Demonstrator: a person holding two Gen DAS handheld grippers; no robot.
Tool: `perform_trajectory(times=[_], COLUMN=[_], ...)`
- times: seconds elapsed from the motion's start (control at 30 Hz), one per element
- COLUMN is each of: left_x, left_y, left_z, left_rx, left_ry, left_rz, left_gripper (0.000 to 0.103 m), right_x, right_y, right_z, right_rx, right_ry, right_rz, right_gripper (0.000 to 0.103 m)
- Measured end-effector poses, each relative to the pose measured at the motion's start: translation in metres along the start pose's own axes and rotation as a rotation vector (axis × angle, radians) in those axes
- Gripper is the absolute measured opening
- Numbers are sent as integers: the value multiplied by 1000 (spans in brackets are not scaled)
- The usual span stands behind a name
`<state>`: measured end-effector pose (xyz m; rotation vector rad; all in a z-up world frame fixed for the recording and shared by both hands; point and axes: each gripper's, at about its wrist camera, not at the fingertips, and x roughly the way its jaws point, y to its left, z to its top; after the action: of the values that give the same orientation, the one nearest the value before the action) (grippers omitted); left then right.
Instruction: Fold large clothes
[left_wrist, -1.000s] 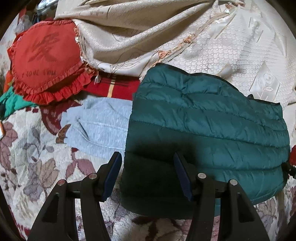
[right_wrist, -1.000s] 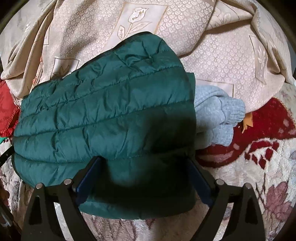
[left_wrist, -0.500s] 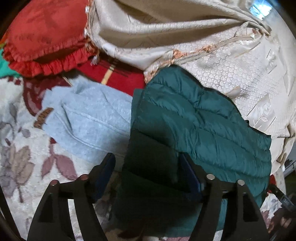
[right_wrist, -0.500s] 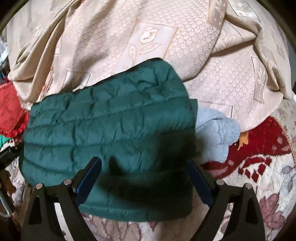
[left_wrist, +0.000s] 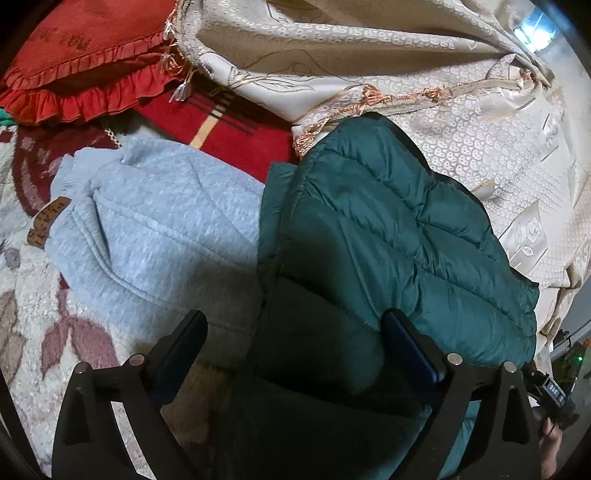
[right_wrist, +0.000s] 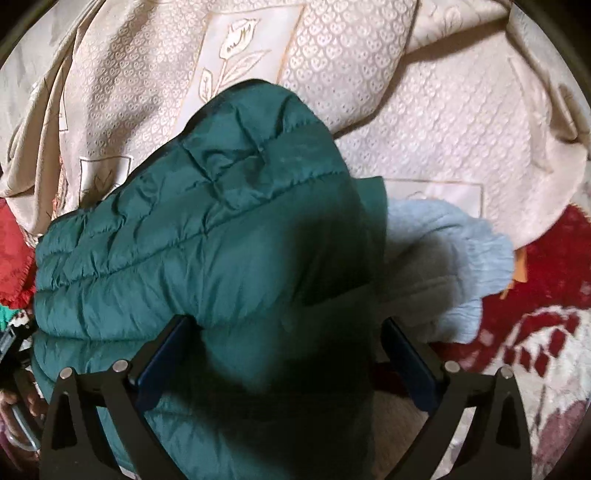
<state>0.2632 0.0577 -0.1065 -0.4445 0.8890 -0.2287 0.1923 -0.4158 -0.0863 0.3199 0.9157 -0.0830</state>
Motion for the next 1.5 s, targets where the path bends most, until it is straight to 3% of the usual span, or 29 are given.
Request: perform_trajectory(times=[0.37, 0.63, 0.67, 0.7, 0.77, 0.87, 0.97, 1.03, 1.27, 1.4, 1.5], left_x=[11, 39, 40, 43, 42, 28, 17, 4, -48, -98, -135], left_y=[-1, 5, 4, 2, -3, -17, -23, -19, -15, -18, -9], left_z=[3, 13, 13, 14, 17, 15, 19, 21, 5, -19, -48], left_rx=[3, -30, -27, -22, -10, 64, 79, 53, 42, 51, 62], left_ry=[-4, 50, 58, 71, 71, 43, 43, 51, 87, 117, 159], left_rz=[-35, -113, -121, -146, -166, -145, -161, -201, -267, -294, -269], left_gripper=[85, 85, 80, 66, 52, 31, 18, 15, 12, 12, 13], right_x=[25, 46, 46, 46, 45, 30, 8, -9, -67, -108, -130], right_y=[-13, -30, -30, -29, -28, -23, -21, -18, -1, 1, -8], right_z=[8, 16, 16, 16, 14, 9, 5, 2, -18, -50, -81], right_rx=[-5, 30, 34, 32, 36, 39, 40, 40, 33, 32, 66], right_ry=[39, 91, 91, 89, 91, 70, 55, 39, 29, 63, 103], right_rz=[125, 255, 258, 257, 265, 272, 311, 332, 401, 445, 472], right_gripper=[103, 103, 103, 103, 101, 83, 51, 43, 40, 40, 40])
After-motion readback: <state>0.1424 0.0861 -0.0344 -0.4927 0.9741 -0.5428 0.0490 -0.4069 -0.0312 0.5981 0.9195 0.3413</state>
